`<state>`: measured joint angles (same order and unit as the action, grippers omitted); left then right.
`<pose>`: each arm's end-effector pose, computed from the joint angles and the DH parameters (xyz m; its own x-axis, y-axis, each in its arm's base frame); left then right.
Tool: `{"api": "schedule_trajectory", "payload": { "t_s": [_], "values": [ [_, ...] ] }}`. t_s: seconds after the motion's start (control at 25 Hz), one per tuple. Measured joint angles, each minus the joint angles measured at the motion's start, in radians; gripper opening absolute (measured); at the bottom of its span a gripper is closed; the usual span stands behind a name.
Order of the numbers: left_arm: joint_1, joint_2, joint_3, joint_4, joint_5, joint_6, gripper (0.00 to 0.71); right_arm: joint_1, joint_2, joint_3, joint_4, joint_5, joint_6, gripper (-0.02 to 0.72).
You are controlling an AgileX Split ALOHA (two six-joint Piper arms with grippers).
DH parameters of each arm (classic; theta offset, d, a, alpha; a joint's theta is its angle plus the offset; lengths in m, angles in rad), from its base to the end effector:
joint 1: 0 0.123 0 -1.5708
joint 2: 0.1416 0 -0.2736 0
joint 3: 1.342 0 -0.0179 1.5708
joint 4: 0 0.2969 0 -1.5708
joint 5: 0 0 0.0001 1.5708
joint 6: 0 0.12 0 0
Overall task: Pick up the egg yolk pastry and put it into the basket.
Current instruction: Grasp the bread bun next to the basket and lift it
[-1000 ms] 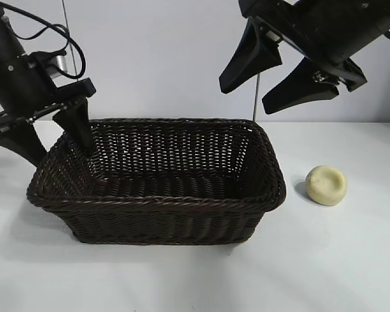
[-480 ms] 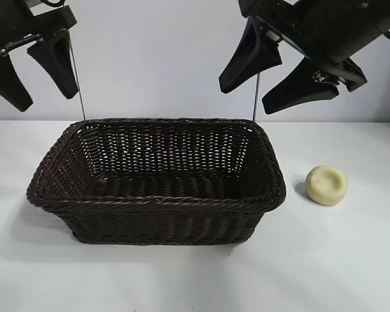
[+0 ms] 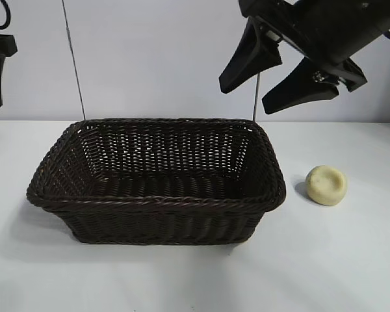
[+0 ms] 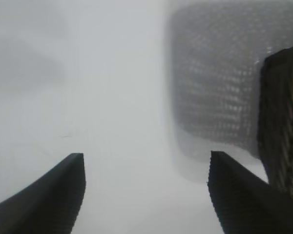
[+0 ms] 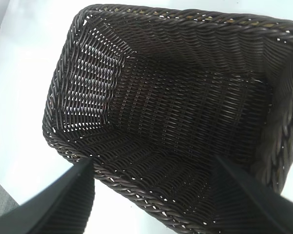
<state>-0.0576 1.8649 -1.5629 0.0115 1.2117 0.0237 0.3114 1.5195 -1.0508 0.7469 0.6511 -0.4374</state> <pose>0.4259 -0.0233 0.2065 -0.9860 0.0846 -0.1435 0.0834 0.9964 0.0146 0.3423 0.1621 0.2165 -0.8291 -0.0792 -0.5534 -0.3701 0.8196 0.4373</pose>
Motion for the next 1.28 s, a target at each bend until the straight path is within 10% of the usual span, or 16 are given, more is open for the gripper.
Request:
{"api": "schedule_trajectory", "payload": {
  "t_s": [0.48,1.28],
  "values": [
    [0.026,-0.117,0.072,0.004,0.013,-0.008,0.517,0.000,0.000,0.000,0.000,0.005,0.000,0.495],
    [0.026,-1.053,0.911,0.003,-0.156,-0.011,0.514,0.000,0.000,0.000,0.000,0.009,0.000,0.495]
  ]
}}
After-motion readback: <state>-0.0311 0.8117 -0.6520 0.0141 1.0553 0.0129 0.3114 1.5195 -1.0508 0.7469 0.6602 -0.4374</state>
